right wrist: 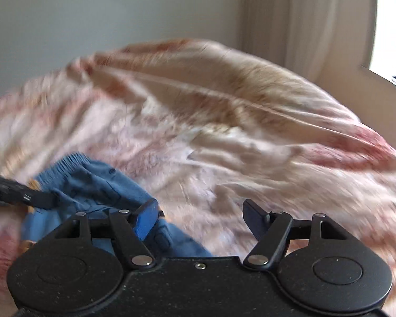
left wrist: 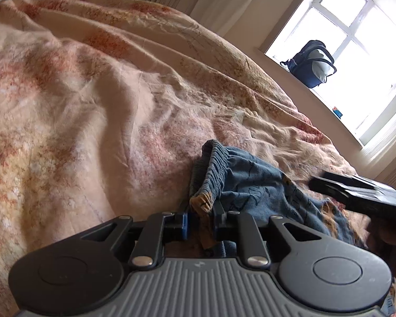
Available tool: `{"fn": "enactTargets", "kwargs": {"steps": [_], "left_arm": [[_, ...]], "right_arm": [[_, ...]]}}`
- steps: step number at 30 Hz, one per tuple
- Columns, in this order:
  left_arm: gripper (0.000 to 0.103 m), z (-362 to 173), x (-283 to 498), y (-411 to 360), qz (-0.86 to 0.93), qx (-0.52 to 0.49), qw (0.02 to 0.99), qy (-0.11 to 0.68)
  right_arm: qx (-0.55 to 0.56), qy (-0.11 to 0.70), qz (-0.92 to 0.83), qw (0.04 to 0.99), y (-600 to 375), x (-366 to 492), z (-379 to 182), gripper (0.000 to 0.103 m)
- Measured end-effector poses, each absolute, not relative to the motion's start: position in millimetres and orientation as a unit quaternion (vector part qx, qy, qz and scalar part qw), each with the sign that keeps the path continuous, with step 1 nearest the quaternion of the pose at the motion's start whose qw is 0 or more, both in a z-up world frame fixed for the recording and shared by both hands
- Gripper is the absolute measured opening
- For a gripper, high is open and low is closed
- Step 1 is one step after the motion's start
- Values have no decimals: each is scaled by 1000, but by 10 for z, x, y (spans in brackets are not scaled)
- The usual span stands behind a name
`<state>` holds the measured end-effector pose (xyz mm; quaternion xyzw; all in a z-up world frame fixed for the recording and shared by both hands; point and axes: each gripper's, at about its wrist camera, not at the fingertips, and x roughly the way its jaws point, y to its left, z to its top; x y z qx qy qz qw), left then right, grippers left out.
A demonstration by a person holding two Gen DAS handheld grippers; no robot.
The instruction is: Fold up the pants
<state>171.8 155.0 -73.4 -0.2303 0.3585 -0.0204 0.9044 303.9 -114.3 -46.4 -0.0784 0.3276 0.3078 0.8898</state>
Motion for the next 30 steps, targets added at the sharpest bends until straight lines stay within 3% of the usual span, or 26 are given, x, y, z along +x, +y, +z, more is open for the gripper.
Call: {"fn": "enactTargets", "kwargs": {"steps": [7,10,11,12,15,17,21,24,30], "left_arm": [[20,-703,1725,1499,-13,-211,907,365],[40,-584,1674,1467,8,-186,914,361],[60,-511,1630,1444,28,-177,920,349],[70,-420,1580,1396,52,-161,928,331],[87,-188,1454,1116,87,-78,956,269],[94,-124,1473,768,84,-17,964,251],[95,-159,1688,-137,-11,74,967,245],[94,-341,1941,-771,-58,105,950,287],[97,-837,2035,-1294,-68,160,922,345]], "right_arm": [[-183,344,145,909,-1847,2487,-761,77],[-118,341,90,928,-2322,2304,-658,77],[-108,331,87,933,-2387,2192,-588,77],[-100,321,96,937,-2413,2051,-527,81],[-98,297,136,940,-2354,1603,-484,96],[-122,286,144,939,-2258,1365,-543,97],[-166,276,111,940,-2216,1043,-719,98],[-151,281,66,945,-2469,865,-780,101],[-139,277,-68,948,-3284,456,-952,102]]}}
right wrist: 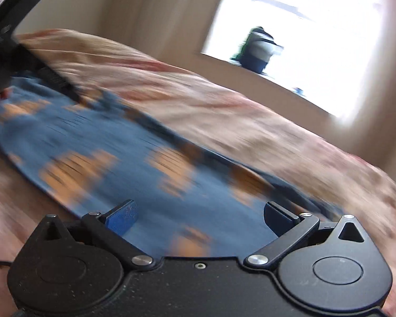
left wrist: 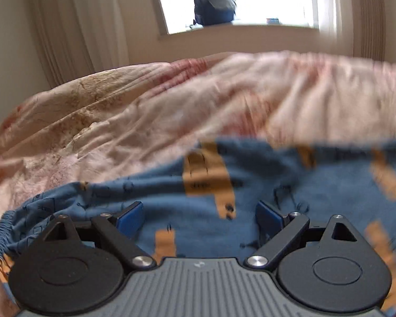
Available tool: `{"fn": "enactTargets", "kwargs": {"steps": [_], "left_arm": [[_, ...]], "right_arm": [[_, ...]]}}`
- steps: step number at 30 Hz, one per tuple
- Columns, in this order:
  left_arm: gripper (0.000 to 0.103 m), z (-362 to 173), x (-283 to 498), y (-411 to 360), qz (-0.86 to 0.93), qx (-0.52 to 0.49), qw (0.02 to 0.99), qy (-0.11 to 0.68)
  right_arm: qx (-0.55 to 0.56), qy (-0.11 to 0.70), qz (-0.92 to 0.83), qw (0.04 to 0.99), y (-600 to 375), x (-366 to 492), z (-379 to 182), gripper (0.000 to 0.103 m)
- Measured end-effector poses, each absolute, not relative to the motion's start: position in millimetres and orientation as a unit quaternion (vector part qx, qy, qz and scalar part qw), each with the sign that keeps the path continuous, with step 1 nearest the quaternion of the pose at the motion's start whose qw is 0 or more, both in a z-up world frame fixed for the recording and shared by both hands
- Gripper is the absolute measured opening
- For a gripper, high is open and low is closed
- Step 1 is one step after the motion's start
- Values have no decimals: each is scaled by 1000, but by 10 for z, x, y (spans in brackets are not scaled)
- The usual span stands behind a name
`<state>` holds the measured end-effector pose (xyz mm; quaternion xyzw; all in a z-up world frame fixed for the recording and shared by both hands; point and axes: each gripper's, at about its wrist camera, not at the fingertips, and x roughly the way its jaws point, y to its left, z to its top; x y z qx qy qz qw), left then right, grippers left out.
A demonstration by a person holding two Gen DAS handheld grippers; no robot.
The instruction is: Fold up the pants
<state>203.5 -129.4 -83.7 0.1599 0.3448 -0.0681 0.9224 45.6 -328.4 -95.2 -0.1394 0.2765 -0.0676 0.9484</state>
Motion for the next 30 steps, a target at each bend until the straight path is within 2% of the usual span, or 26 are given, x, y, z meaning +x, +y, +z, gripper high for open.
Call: {"fn": "enactTargets", "kwargs": {"steps": [4,8,14,19,24,28,30], "left_arm": [[98,-796,2003,-1372,-54,209,920,326],[101,-509,1996,-1702,-102,179,933,295],[103,-211,1969,-2768,-299,158,901,272],[103,-358,1988,-3740,-381,218,850,291],[102,-620,1979,-4205,-399,284,819,300],[103,-745,2099,-4224,-387,277,815,331],[103,-753,2146,-4185,-386,259,816,345]], "right_arm": [[-142,247,-110,952,-3848,258,-971,102],[-85,230,-114,963,-4342,78,-836,102],[142,235,-69,959,-4797,-254,-866,101],[276,257,-35,925,-4938,-299,-974,93],[425,243,-45,871,-5195,-287,-1114,80],[503,233,-71,829,-5340,-202,-1199,68],[528,233,-85,812,-5384,-171,-1233,47]]}}
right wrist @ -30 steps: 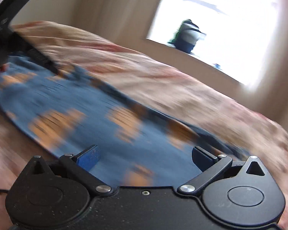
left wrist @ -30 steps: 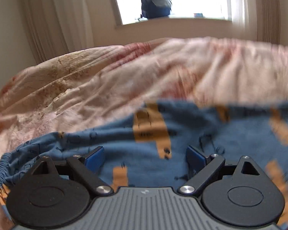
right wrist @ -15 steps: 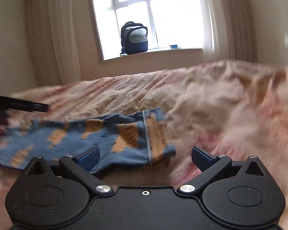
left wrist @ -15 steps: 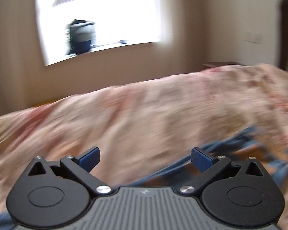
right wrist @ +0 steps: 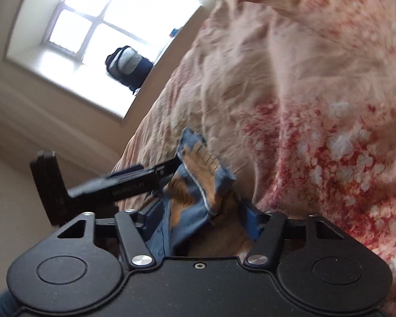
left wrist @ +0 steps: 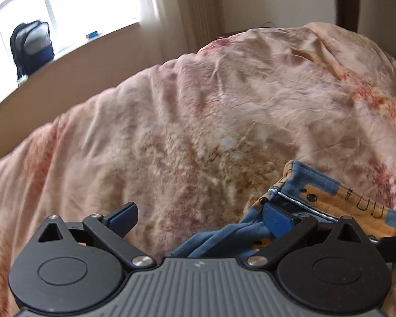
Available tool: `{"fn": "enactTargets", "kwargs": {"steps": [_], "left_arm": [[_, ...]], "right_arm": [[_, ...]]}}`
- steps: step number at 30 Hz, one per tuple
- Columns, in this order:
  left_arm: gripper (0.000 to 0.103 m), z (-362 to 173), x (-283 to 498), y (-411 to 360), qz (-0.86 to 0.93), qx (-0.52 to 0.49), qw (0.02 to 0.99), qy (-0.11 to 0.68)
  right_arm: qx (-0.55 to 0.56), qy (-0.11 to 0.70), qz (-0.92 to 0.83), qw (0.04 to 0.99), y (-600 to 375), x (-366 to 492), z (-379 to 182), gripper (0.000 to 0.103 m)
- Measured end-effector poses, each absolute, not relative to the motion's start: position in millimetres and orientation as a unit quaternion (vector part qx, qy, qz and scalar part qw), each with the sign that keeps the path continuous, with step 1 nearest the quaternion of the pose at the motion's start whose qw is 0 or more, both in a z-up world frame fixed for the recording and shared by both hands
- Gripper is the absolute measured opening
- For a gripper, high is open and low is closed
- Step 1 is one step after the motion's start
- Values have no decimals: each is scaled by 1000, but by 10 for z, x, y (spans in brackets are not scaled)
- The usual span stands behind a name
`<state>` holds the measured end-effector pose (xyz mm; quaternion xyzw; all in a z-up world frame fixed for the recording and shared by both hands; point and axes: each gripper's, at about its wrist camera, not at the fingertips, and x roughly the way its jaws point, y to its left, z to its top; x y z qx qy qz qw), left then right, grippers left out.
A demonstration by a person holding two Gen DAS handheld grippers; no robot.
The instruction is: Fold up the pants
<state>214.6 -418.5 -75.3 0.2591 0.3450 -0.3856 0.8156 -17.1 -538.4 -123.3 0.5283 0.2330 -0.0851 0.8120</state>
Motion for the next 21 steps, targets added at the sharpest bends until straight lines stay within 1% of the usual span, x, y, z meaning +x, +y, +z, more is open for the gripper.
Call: {"fn": "enactTargets", "kwargs": {"steps": [1,2,3,5,9,11,13,16,17,18,19,20,21], "left_arm": [[103,-745,2168,-4171,-384,253,816,350],[103,-741,2178,-4153,-382,250,817,352],[102,-715,2188,-4154,-380,247,818,353],[102,-636,2189,-4122,-383,234,821,353],[102,-389,2171,-4134,-397,197,825,351],[102,-340,2157,-4172,-404,193,821,354],[101,-354,2128,-4210,-410,205,815,355],[95,-485,2086,-4264,-416,243,802,354],[88,-557,2086,-4288,-409,261,799,356],[78,-636,2096,-4308,-402,274,795,362],[74,-693,2116,-4316,-406,275,788,373],[68,-708,2134,-4299,-419,260,781,382],[67,-690,2139,-4277,-431,244,779,385]], "right_arm": [[537,235,-90,805,-5406,-148,-1256,39],[544,237,-97,799,-5416,-140,-1286,20],[549,236,-101,796,-5435,-154,-1315,15],[530,213,-113,813,-5426,-222,-1266,13],[402,182,-126,888,-5224,-306,-915,12],[365,202,-130,900,-5143,-273,-911,12],[366,233,-137,890,-5147,-228,-1101,12],[402,222,-130,879,-5196,-292,-1259,12],[400,220,-128,880,-5191,-307,-1252,13],[397,220,-128,882,-5178,-309,-1260,13],[395,219,-127,883,-5171,-326,-1269,13],[394,219,-127,883,-5177,-319,-1277,14],[395,218,-127,883,-5183,-312,-1283,14]]}}
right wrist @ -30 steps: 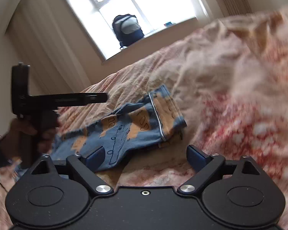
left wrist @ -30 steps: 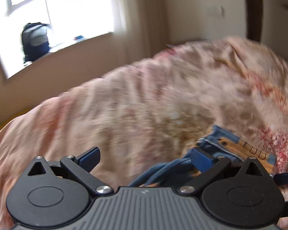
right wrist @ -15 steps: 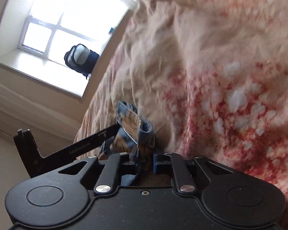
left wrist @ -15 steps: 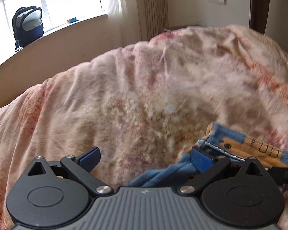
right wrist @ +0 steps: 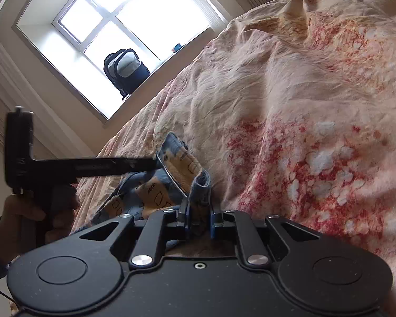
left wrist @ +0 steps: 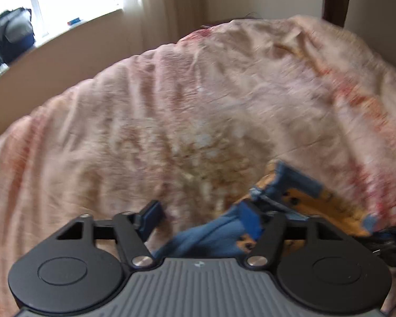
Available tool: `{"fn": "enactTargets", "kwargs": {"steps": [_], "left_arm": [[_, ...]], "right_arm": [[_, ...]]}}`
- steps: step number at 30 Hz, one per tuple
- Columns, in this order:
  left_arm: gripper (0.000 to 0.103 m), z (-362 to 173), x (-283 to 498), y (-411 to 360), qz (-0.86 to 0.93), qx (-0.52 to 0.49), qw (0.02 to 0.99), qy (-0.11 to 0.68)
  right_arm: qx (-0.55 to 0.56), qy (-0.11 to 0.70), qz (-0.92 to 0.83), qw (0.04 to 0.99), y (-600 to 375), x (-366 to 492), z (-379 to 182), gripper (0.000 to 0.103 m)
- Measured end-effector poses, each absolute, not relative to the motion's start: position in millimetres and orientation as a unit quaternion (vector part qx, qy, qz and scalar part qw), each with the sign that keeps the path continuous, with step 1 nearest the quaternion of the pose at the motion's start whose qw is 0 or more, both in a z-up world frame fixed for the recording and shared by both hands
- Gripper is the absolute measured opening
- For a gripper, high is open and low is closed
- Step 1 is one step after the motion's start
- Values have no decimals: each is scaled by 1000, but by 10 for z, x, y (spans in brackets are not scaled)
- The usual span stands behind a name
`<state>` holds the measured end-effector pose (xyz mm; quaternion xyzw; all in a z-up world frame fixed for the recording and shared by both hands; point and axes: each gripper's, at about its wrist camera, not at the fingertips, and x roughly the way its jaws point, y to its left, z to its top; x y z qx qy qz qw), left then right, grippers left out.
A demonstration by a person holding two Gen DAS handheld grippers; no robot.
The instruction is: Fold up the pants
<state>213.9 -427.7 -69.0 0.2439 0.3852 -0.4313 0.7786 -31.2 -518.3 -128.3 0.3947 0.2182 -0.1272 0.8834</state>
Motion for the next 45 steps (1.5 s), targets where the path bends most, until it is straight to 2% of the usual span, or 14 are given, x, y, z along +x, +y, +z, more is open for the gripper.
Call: {"fn": "enactTargets", "kwargs": {"steps": [2,4,10,13,15,16,18,20,28,32,34,36,38,45], "left_arm": [[71,-641,2166,-4240,-467,214,762,395],[86,-648,2203,-4267,-488,205,736,422],[81,-744,2238,-4402,-473,255,709,456],[67,-739,2339,-4403,-474,231,696,487],[39,-743,2406,-4401,-472,206,686,514],[36,-744,2437,-4408,-469,192,682,528],[17,-705,2457,-4427,-456,181,688,535],[9,-619,2410,-4442,-457,186,695,524],[7,-651,2147,-4468,-468,238,735,430],[12,-760,2107,-4507,-446,233,747,433],[21,-689,2141,-4489,-440,224,748,443],[64,-596,2150,-4463,-429,217,759,440],[86,-465,2123,-4410,-412,206,780,425],[89,-157,2015,-4289,-444,128,753,469]], "right_arm": [[395,217,-128,883,-5177,-271,-1296,14],[390,214,-128,886,-5160,-280,-1305,14],[385,214,-127,889,-5132,-288,-1299,14],[383,213,-126,890,-5120,-296,-1305,14],[382,212,-126,891,-5116,-297,-1306,14],[382,212,-126,891,-5114,-296,-1307,14],[379,211,-127,892,-5102,-299,-1308,14],[374,209,-127,894,-5088,-303,-1307,14],[315,181,-158,918,-4903,-373,-1190,15],[319,197,-163,913,-4928,-316,-1243,14],[323,194,-160,912,-4941,-328,-1251,14],[317,194,-161,914,-4931,-325,-1220,17],[297,197,-164,920,-4881,-308,-1166,20],[132,198,-148,960,-4472,-197,-899,21]]}}
